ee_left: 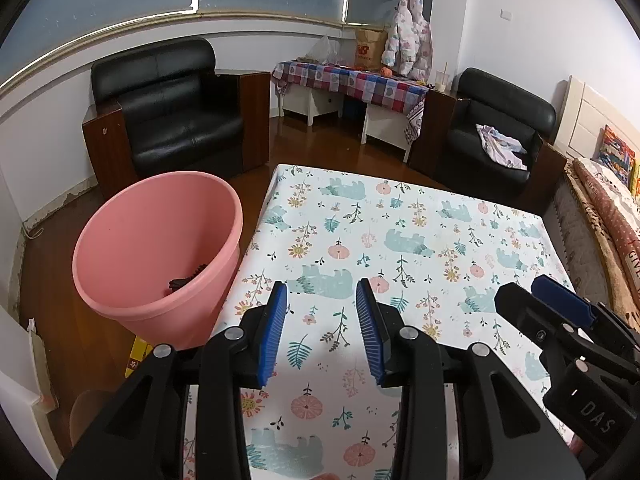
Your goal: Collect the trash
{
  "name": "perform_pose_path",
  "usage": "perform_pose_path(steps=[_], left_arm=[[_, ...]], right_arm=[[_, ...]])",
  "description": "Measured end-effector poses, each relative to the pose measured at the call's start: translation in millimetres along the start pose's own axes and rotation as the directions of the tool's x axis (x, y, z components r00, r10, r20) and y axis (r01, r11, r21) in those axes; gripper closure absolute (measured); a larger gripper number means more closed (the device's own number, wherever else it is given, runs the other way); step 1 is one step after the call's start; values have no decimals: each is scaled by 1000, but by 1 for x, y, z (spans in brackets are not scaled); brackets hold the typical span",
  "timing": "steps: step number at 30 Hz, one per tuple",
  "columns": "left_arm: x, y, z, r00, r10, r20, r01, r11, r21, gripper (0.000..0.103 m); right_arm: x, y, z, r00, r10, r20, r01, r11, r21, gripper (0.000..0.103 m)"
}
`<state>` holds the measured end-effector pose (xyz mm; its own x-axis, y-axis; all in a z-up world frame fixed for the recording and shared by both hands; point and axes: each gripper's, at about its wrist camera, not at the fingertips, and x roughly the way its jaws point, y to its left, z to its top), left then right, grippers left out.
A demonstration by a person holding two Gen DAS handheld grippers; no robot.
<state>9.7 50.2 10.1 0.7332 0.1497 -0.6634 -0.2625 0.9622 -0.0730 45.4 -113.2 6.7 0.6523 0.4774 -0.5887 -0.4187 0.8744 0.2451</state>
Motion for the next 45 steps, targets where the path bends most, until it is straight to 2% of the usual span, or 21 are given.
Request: perform_pose_path(steps=[21,45], left_arm=[[-29,-2,1,996,-5,93,4,1000,15,67],[-54,-2,-3,987,-10,159,6,1000,22,67]], right_arm=[[-24,8,4,996,16,83,-16,1000,-6,47],[-47,14,1,990,1,143,0,1000,-7,43]])
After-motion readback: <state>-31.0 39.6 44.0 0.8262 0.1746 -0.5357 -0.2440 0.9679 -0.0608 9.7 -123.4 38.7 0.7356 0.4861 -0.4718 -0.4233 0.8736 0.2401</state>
